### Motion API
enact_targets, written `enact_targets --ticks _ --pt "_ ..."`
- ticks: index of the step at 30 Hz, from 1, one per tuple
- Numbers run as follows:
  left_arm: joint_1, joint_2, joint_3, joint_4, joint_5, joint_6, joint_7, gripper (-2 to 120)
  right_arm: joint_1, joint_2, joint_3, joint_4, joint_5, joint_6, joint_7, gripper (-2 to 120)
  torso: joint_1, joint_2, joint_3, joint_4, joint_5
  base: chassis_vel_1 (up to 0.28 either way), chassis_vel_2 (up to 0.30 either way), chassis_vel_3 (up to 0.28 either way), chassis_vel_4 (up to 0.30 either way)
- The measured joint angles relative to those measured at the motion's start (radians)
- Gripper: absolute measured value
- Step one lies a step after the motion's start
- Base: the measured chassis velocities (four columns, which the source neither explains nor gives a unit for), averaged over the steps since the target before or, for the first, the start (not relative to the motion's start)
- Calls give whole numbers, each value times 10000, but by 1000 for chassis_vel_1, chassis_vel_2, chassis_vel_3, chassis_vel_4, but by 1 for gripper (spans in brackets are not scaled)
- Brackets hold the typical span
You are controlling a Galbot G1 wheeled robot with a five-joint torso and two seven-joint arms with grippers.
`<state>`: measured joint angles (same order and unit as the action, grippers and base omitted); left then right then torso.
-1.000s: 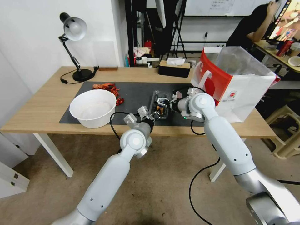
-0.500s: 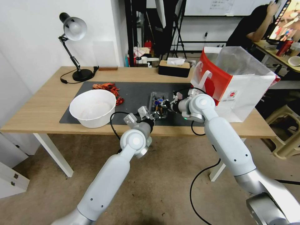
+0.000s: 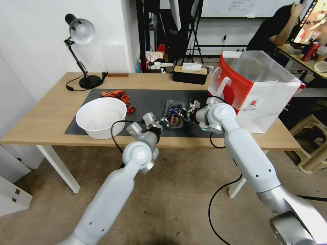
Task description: Close the takeout container lid, then place the container into the takeout bag.
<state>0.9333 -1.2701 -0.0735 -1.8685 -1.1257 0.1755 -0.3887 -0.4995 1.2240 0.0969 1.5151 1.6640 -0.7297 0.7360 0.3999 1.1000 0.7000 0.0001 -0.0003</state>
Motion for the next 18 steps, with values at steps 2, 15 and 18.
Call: enact_targets --ticks 2,15,18 --pt "656 317 -325 -463 918 -200 536 0 0 -6 20 24 23 0 -52 0 0 0 0 -1 0 0 0 0 0" --pt "4023 1172 -1886 -1554 5964 -1751 1622 25 -41 27 88 98 101 -2 -395 0 0 0 0 0 2 0 0 0 0" --pt "4471 1280 -1982 -1545 6939 -1957 1489 35 -77 27 144 178 120 -2 -401 0 0 0 0 1 2 0 0 0 0"
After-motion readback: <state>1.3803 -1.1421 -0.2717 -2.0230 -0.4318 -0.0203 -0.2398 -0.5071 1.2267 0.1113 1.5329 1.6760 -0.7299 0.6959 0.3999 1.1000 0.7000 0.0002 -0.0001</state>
